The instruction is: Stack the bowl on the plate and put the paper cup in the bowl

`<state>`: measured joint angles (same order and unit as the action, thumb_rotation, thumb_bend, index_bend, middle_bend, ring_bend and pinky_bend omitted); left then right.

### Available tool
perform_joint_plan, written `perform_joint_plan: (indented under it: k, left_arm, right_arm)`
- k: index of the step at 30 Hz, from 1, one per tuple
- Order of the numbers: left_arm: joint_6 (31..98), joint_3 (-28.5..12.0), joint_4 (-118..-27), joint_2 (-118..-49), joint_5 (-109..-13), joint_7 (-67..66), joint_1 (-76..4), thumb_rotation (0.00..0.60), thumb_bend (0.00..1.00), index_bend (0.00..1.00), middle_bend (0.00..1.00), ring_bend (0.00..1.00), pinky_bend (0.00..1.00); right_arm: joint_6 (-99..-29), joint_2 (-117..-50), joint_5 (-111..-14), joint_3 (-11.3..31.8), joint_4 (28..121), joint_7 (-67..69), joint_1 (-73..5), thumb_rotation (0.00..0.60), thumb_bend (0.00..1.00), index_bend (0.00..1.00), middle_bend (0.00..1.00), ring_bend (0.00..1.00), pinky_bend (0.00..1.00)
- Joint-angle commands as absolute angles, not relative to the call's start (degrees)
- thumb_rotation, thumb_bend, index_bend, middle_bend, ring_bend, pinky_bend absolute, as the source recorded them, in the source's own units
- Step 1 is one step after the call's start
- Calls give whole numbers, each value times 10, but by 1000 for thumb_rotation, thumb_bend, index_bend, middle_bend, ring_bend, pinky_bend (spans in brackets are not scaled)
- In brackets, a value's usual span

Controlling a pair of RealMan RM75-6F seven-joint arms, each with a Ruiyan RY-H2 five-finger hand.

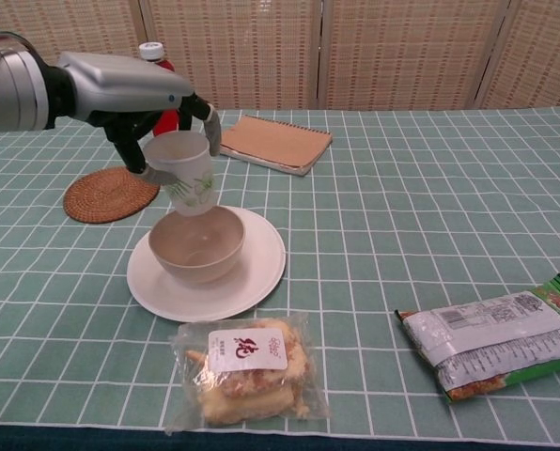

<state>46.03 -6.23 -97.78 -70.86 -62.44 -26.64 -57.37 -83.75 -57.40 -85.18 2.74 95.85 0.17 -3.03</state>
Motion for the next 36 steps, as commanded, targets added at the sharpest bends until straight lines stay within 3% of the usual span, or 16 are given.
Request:
perform_joint_plan:
  k: [1, 18, 20, 27, 36]
  left_arm:
    - [460, -55, -987, -716, -612, -293, -581, 600, 293, 312, 252, 343, 626]
    - [464, -18, -983, -759, -567, -359, -591, 600, 293, 279, 250, 312, 624]
    - [464, -16, -985, -761, -557, -366, -593, 600, 293, 238, 226, 259, 589]
    - [471, -10, -1006, -752, -523, -381, -598, 600, 293, 25, 32, 56, 327]
    - [524, -25, -1055, -686, -532, -311, -555, 600, 293, 0, 13, 46, 306]
  right_arm:
    - [-837, -575, -852, 27, 956, 4, -30, 600, 235, 124, 153, 43, 136]
    - [-840, -575, -853, 26, 950, 11, -26, 600, 235, 124, 153, 43, 136]
    - [-840, -576, -853, 26, 949, 12, -26, 600, 235, 125, 153, 43, 136]
    - [-842, -577, -854, 27, 947, 15, -26, 600, 235, 124, 153, 43, 136]
    - [-846, -577, -855, 26, 943, 19, -23, 600, 235, 124, 153, 43, 136]
